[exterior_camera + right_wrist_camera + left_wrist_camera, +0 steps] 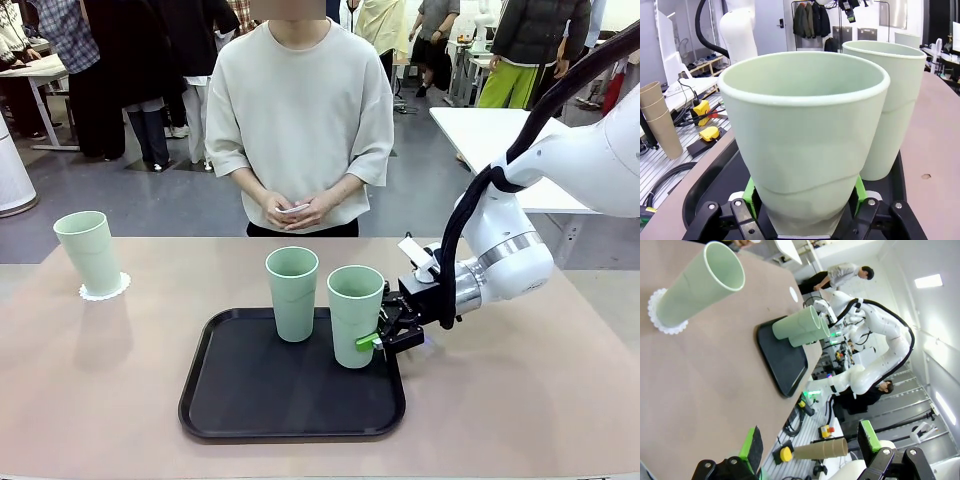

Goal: Place coasters on the table and set cups on them.
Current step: Take one Reusable plastic cup from the Flat Tray and place it on a coaster set by the human.

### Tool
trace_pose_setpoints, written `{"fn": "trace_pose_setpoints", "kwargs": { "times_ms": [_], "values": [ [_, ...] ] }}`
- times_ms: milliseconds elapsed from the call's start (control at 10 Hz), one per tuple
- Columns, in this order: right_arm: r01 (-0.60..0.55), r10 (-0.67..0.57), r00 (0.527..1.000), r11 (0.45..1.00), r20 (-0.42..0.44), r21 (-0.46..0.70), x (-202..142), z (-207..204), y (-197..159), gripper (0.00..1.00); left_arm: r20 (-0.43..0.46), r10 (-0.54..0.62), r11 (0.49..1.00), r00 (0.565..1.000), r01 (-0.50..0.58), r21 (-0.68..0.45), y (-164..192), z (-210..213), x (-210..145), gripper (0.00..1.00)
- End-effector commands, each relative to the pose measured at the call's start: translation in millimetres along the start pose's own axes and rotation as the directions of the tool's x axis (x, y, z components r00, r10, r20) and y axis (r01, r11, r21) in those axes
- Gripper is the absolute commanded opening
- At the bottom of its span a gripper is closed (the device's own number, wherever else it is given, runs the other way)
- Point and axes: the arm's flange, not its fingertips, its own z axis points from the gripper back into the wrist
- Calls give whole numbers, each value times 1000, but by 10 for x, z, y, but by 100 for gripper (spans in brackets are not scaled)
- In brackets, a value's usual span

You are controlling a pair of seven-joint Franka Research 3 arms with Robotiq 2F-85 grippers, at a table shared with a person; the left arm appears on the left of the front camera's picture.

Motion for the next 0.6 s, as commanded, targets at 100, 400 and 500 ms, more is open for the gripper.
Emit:
{"fn": "trace_pose_setpoints", "kwargs": {
  "times_ms": [100, 400, 500],
  "values": [
    [-32, 32, 999, 999, 12, 12, 3, 30, -26, 0, 3, 14, 1000, 1000, -14, 6, -24, 27, 12, 100],
    [-3, 9, 999, 992, 48, -125, 686, 450, 336, 0, 3, 14, 1000, 1000, -14, 6, -24, 27, 12, 100],
    [-37, 44, 998, 985, 39, -167, 990, 595, 527, 0, 3, 14, 1000, 1000, -14, 6, -24, 27, 12, 100]
  ]
}}
